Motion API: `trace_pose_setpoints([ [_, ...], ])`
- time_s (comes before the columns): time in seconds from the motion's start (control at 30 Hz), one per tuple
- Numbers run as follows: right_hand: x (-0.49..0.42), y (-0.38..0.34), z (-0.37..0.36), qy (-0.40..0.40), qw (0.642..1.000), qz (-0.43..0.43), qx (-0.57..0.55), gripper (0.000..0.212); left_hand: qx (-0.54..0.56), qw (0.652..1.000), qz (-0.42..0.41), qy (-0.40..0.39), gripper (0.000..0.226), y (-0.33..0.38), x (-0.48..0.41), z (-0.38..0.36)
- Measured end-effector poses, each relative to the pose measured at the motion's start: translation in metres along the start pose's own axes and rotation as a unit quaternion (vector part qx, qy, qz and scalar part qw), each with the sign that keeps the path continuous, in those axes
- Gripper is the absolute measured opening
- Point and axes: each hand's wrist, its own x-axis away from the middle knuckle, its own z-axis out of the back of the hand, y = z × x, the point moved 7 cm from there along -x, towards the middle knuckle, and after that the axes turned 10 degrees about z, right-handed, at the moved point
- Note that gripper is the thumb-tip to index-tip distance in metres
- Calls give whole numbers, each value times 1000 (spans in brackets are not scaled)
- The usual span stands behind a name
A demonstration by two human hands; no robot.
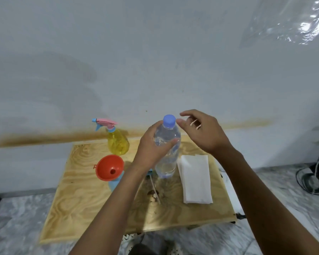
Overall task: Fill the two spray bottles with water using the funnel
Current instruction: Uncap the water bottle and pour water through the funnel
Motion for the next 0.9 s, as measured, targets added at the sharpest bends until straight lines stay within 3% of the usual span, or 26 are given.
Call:
trace_pose_setpoints([
  [0.1, -11, -24, -17, -56, 993, 20, 105, 48, 15, 1000, -5, 25, 68, -6, 1, -3],
  [0.23, -23, -35, -24, -46, 980, 52, 189, 42, 24, 1000, 5, 15, 74, -10, -1, -5],
  [0.53, -33, -40, -24, -146, 956, 140, 212, 28, 40, 999, 1, 5, 64, -10, -1, -6],
  [0.7, -37, -43, -24, -224, 932, 190, 212, 34, 37, 999, 5, 14, 78, -13, -1, -7],
  [0.8, -37, -43, -20, -210, 933, 190, 223, 38, 41, 999, 2, 19, 73, -11, 1, -5],
  [0.9, -37, -40, -12, -129, 960, 133, 211, 53, 35, 999, -6, 18, 52, -9, 3, -6],
])
